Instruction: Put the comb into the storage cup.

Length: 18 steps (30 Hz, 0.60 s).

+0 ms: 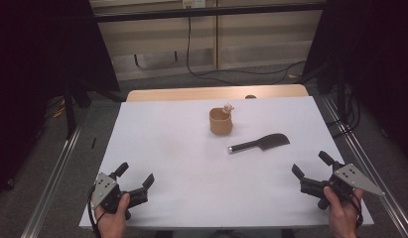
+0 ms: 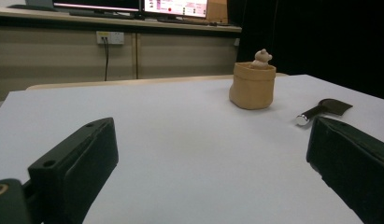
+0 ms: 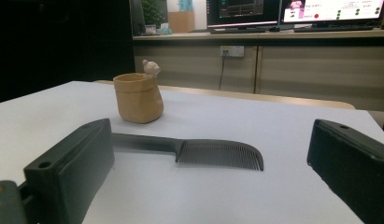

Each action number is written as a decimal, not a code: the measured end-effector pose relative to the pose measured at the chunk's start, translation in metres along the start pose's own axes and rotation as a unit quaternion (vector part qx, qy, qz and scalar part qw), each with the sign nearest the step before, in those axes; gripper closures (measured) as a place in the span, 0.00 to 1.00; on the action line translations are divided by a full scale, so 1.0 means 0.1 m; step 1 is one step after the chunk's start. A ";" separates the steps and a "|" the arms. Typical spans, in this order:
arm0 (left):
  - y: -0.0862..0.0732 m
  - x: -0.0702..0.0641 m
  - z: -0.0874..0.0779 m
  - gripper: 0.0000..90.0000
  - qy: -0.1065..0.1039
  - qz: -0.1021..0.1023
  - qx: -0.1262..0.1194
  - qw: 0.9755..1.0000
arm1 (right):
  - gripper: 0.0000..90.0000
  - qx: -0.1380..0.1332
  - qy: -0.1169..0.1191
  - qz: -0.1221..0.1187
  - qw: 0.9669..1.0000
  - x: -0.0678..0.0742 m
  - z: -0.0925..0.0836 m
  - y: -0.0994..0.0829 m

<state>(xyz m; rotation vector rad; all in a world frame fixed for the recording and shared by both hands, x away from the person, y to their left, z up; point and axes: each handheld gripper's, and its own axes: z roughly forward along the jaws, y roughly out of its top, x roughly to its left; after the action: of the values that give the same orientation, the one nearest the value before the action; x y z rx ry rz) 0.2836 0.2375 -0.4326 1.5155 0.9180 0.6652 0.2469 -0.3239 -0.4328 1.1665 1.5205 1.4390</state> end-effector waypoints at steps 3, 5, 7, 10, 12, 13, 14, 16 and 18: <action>0.00 0.00 0.00 0.03 -0.004 -0.005 -0.003 1.000 | 0.00 0.002 0.000 0.006 1.000 -0.01 0.00 0.00; 0.00 -0.01 0.00 0.03 -0.014 -0.004 -0.012 1.000 | 0.00 0.001 0.001 0.008 1.000 -0.01 0.01 0.00; 0.01 -0.01 0.00 0.03 -0.014 0.000 -0.016 1.000 | 0.00 0.000 0.000 0.002 1.000 -0.01 0.01 0.00; 0.01 -0.01 0.01 0.03 -0.012 0.001 -0.010 1.000 | 0.00 0.001 0.008 -0.001 1.000 0.00 0.02 -0.01; 0.00 -0.01 0.02 0.03 -0.009 0.000 -0.009 1.000 | 0.00 0.002 0.009 0.000 1.000 0.01 0.03 -0.01; 0.00 0.00 0.03 0.03 -0.009 0.003 -0.006 1.000 | 0.00 0.001 0.010 0.000 1.000 0.01 0.03 -0.01; 0.00 0.00 0.03 0.03 -0.009 0.003 -0.006 1.000 | 0.00 0.001 0.010 0.000 1.000 0.01 0.03 -0.01; 0.00 0.00 0.05 0.03 -0.011 0.004 -0.003 1.000 | 0.00 0.001 0.012 0.003 1.000 0.01 0.04 -0.01; -0.01 0.01 0.05 0.03 -0.009 0.002 0.002 1.000 | 0.00 0.002 0.011 0.002 1.000 0.01 0.05 -0.01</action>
<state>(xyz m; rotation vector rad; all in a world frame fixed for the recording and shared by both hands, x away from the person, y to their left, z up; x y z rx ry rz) 0.2883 0.2350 -0.4341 1.5248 0.9031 0.6517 0.2506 -0.3210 -0.4338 1.1601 1.5371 1.4576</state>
